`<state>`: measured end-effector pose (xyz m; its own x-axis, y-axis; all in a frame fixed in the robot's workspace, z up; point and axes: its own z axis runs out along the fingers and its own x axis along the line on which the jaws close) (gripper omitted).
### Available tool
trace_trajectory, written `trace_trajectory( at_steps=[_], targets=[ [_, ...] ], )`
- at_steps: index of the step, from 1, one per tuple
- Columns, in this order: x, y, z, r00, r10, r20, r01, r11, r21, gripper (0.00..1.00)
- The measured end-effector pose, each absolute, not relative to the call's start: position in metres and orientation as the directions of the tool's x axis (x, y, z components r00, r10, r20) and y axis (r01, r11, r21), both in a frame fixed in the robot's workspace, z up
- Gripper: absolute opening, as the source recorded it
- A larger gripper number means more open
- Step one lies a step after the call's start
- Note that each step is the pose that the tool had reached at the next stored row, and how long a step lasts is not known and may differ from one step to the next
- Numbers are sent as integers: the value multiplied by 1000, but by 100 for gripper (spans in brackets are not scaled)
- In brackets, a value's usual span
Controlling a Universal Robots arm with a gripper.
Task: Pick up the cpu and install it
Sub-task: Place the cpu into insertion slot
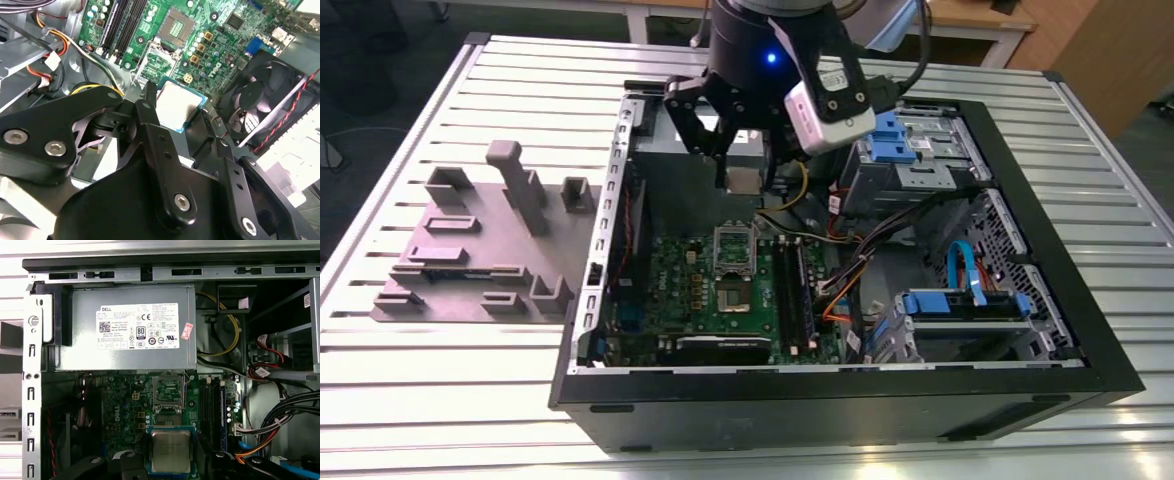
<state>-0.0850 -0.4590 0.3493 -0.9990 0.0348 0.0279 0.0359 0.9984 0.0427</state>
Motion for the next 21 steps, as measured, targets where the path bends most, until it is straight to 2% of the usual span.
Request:
trace_trajectory(
  at_steps=[8, 21],
  targets=[
    [-85, -465, 335, -999, 35, 27, 36, 998, 43, 47],
    [-85, -465, 335, -999, 35, 26, 36, 999, 31, 47]
  ],
)
